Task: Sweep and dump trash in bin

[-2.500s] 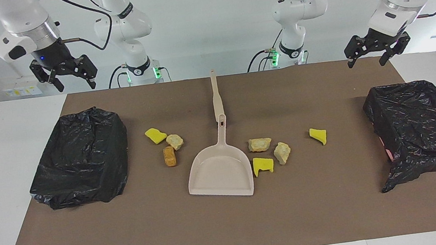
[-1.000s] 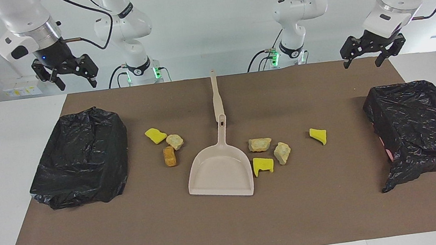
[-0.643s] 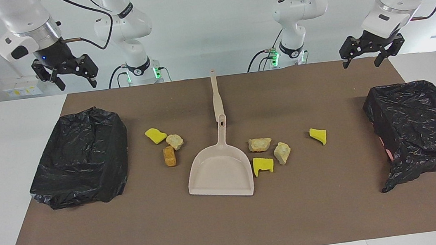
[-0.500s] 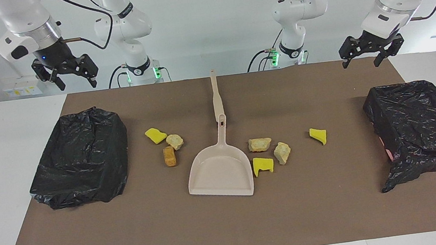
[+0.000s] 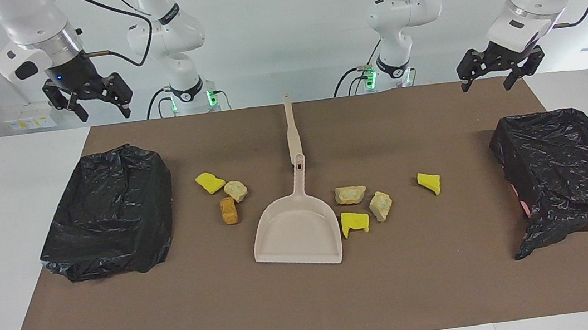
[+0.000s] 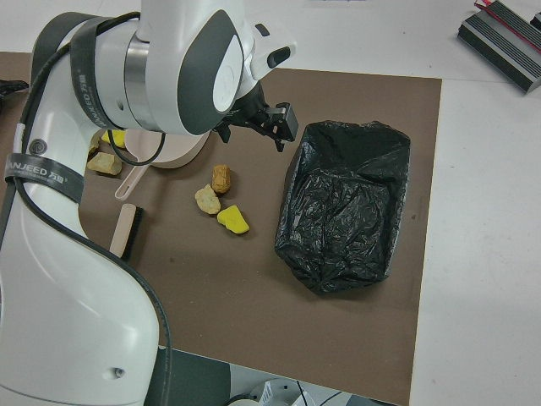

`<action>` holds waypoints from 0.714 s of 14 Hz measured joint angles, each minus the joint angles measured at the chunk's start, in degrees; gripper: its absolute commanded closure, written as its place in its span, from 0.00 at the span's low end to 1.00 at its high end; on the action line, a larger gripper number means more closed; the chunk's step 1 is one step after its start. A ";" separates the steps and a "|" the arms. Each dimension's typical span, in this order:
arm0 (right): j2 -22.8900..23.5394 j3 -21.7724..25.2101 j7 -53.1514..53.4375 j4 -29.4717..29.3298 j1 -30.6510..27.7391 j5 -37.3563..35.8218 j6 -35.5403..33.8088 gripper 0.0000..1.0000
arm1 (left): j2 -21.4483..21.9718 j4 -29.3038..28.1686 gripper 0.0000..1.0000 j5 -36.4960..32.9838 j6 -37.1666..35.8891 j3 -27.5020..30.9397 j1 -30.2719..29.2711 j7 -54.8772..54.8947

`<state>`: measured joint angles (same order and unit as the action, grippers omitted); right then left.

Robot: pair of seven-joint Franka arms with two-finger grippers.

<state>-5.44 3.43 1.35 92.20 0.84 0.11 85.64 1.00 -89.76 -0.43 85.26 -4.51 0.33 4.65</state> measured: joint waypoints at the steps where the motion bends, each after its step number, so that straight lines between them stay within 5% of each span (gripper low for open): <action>1: 0.00 0.00 0.00 0.01 0.00 0.00 0.00 0.00 | 0.01 -0.03 0.00 0.07 0.00 0.02 0.00 0.00; 6: -0.03 0.00 0.00 0.06 -0.01 0.00 0.00 0.00 | 0.38 -3.20 0.00 5.31 1.62 -0.16 0.35 0.02; 10: -0.05 0.00 0.00 0.07 -0.01 0.00 0.00 0.00 | 0.69 -8.45 0.00 6.26 6.30 -0.66 7.09 -2.71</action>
<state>-5.49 3.43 1.35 92.27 0.83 0.11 85.65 1.69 -98.20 5.83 91.56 -5.17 7.42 1.93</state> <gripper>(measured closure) 0.000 0.000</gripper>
